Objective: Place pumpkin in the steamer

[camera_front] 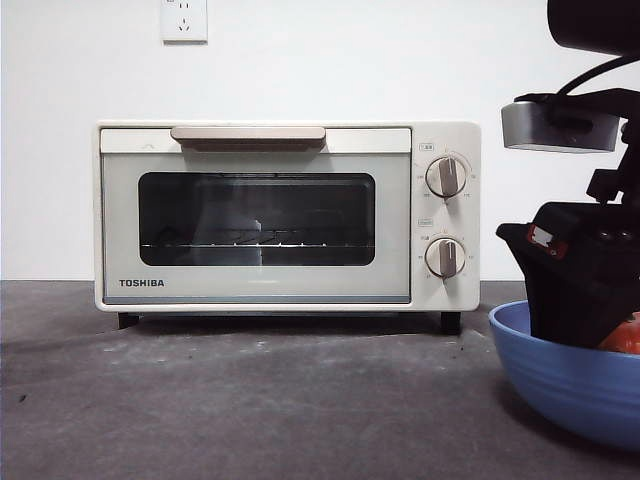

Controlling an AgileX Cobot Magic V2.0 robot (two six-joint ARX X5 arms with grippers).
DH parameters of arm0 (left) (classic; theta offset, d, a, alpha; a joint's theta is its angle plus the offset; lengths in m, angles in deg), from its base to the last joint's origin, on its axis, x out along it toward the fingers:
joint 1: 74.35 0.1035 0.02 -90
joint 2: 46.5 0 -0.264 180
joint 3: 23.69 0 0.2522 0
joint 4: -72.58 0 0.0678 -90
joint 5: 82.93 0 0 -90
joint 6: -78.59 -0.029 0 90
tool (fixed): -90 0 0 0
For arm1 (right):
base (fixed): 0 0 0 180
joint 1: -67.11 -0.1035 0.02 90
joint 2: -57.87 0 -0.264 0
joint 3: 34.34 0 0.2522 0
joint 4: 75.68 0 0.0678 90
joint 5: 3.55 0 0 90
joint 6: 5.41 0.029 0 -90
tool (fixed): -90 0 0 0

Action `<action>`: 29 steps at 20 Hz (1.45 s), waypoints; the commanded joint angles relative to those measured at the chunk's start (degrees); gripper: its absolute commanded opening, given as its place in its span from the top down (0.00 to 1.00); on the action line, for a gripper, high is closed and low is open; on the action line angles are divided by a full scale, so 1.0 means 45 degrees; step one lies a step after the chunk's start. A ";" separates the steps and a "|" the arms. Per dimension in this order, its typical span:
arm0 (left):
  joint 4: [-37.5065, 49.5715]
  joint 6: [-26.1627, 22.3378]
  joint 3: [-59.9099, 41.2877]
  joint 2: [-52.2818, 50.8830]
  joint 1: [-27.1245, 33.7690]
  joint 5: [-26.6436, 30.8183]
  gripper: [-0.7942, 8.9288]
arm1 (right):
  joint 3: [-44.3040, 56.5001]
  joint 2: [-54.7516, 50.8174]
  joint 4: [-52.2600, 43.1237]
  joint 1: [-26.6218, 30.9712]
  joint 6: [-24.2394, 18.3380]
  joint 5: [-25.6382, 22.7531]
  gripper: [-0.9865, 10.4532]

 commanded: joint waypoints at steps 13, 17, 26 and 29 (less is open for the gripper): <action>0.3133 0.1826 0.0296 0.1020 -0.1093 -0.0068 0.90 | -0.3604 -0.1802 0.2521 -0.0073 -0.0466 -0.0389 0.43; 0.5032 0.2327 0.0981 0.2997 -0.2603 0.0767 0.90 | -0.3730 -0.2633 0.3317 -0.0083 -0.0325 -0.0248 0.43; 0.6941 0.1394 0.3832 0.8456 -0.4648 0.2336 0.90 | -0.3730 -0.4041 0.4318 -0.0083 -0.0160 -0.0253 0.43; 0.7339 0.0996 0.4308 0.9593 -0.4954 0.2778 0.90 | -0.3730 -0.4313 0.4337 -0.0083 -0.0151 -0.0248 0.44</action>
